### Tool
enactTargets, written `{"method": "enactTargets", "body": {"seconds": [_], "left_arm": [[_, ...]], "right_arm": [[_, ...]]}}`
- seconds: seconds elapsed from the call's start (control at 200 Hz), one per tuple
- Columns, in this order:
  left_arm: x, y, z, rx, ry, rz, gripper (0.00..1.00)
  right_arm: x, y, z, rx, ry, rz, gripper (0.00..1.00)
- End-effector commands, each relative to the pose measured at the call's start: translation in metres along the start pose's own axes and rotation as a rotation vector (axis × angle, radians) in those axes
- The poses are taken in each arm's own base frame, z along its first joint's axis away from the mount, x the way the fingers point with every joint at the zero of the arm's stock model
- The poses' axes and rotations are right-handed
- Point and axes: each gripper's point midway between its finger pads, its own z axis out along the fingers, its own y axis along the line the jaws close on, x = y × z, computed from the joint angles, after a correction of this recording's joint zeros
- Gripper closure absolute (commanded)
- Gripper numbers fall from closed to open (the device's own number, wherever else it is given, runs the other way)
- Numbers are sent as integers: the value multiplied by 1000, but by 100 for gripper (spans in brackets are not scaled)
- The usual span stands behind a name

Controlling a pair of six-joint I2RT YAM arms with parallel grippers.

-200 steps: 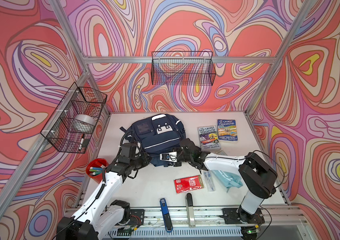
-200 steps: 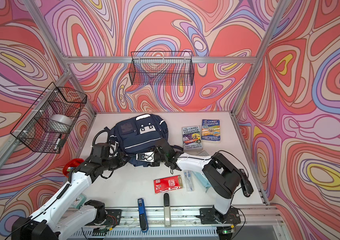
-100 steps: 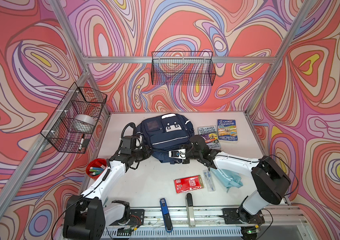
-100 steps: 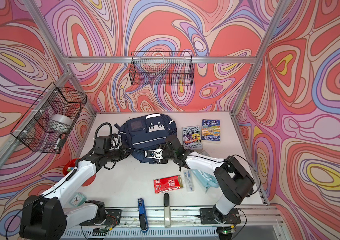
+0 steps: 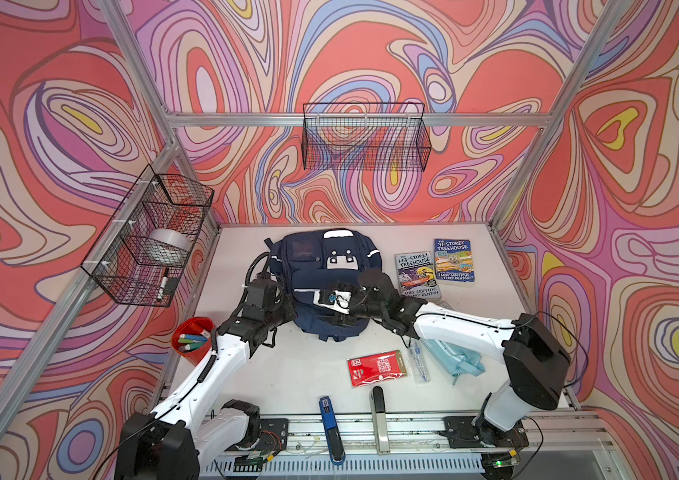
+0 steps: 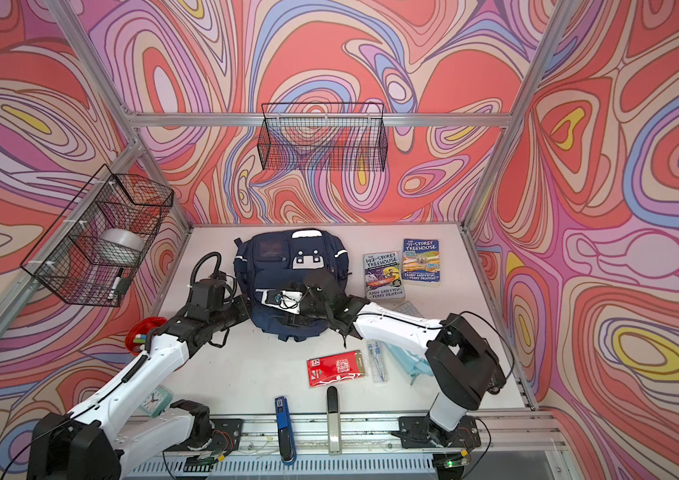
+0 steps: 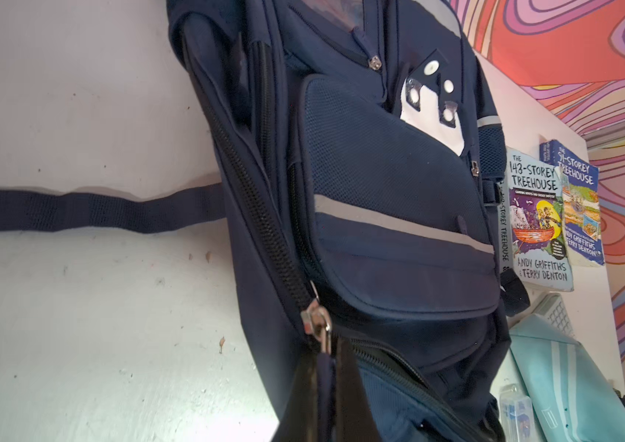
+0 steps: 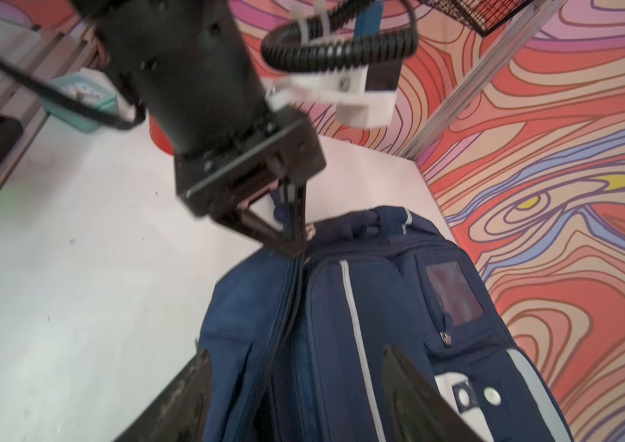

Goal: Pack books, pencil case, and school supplies into a backpack
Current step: Unzip the student bag at the center of the table.

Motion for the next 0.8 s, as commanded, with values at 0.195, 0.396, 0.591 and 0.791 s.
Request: {"method": "enactTargets", "body": {"seconds": [0.195,0.396,0.591,0.791], "left_arm": [[-15,-18,-26,70,-64,-25,100],[-8,-14,-29,62,-50,-49,100],[-8,12,-22,-45,-75,-29,100],[-37,36,-4,-172,-138,-19,100]], "right_arm": [[31,15,61,31,75,255,28],[33,5,85,60,80,334,45],[40,34,71,-98,162,251,100],[59,46,19,-237,201,164,100]]}}
